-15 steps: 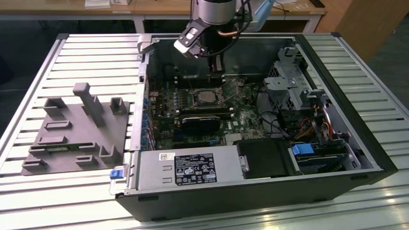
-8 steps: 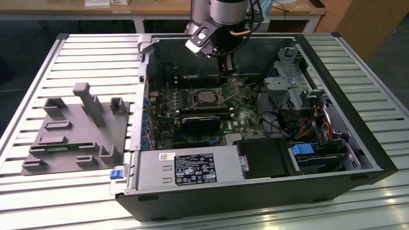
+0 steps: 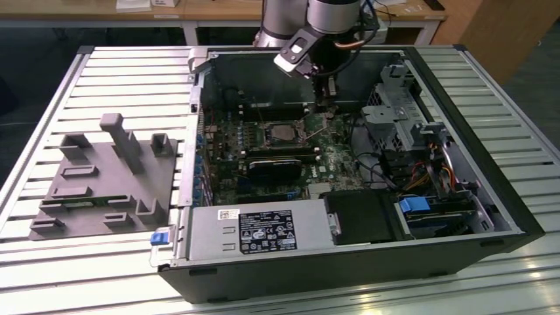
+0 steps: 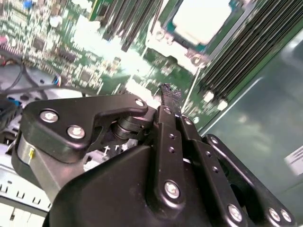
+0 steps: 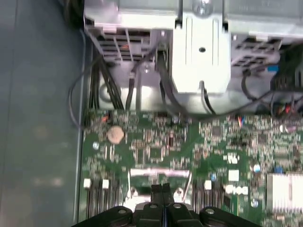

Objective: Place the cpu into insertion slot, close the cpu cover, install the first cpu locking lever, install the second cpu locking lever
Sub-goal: 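Close the cpu cover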

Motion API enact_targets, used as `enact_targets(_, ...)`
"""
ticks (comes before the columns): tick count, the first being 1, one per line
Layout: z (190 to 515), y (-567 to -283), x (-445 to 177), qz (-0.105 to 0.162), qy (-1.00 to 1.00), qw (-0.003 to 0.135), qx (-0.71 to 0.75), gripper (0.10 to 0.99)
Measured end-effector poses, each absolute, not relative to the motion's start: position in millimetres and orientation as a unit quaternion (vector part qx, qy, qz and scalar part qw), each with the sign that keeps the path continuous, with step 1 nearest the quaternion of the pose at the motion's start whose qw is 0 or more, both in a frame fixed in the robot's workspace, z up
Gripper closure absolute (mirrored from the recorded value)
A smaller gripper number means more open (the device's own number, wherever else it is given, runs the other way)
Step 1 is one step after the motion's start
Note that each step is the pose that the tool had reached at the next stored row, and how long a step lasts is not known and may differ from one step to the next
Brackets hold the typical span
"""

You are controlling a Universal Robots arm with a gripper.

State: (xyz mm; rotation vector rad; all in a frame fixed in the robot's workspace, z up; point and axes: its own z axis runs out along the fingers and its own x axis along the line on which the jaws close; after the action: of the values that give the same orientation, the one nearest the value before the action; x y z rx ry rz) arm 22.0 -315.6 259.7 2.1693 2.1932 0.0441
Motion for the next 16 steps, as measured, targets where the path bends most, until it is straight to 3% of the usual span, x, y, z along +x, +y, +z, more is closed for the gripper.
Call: enact_targets(16, 258.6, -315.5, 52.9, 0.014, 0.711, 0.028, 0.703, 0.984)
